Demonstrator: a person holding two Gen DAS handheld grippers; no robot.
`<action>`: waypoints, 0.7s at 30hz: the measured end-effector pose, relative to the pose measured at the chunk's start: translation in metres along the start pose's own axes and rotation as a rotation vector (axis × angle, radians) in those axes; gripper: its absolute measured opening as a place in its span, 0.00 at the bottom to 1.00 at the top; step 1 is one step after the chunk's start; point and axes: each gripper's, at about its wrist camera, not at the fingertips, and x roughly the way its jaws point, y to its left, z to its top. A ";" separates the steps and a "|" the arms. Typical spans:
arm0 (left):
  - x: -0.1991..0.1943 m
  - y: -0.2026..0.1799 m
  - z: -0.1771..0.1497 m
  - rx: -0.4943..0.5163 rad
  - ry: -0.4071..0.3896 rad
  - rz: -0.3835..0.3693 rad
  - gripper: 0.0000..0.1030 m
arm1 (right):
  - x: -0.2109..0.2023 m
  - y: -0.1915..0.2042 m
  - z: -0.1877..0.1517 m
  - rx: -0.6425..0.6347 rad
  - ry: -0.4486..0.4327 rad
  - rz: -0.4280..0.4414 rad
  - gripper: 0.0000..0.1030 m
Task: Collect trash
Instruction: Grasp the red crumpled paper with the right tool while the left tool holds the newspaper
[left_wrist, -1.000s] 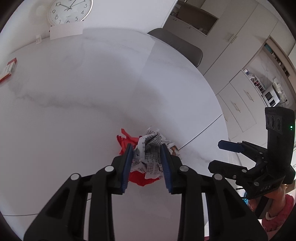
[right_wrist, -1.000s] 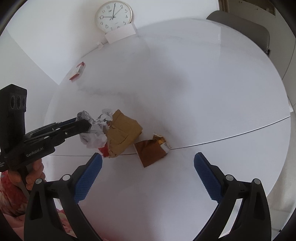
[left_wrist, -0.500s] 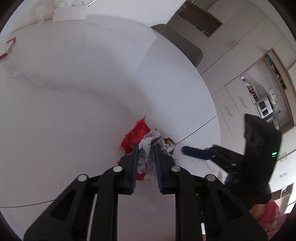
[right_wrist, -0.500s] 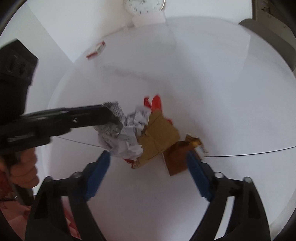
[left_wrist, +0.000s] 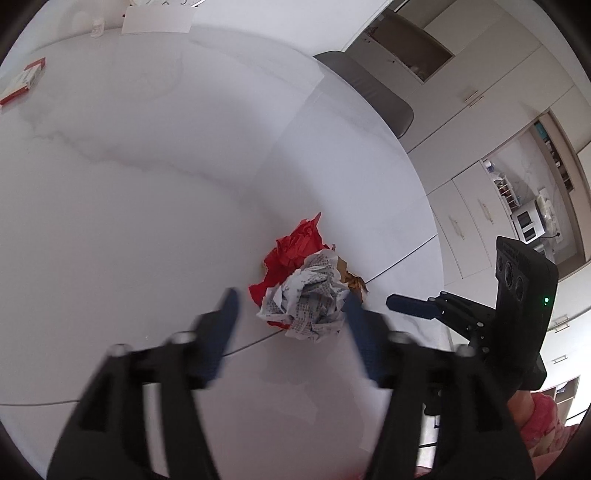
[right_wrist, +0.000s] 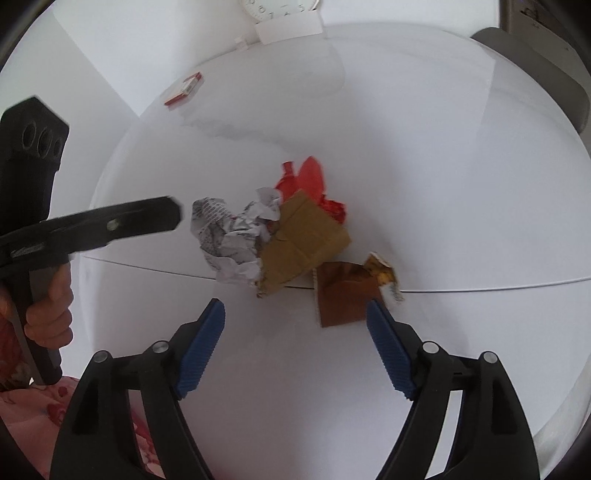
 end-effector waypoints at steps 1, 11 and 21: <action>0.001 -0.002 -0.001 0.000 0.003 -0.008 0.64 | -0.002 -0.002 -0.001 0.008 -0.001 -0.002 0.77; 0.036 -0.026 -0.004 0.051 0.046 0.017 0.66 | -0.031 -0.028 0.005 0.113 -0.047 -0.009 0.77; 0.036 -0.039 -0.010 0.111 0.046 0.035 0.66 | -0.018 -0.027 0.065 0.148 -0.026 0.119 0.77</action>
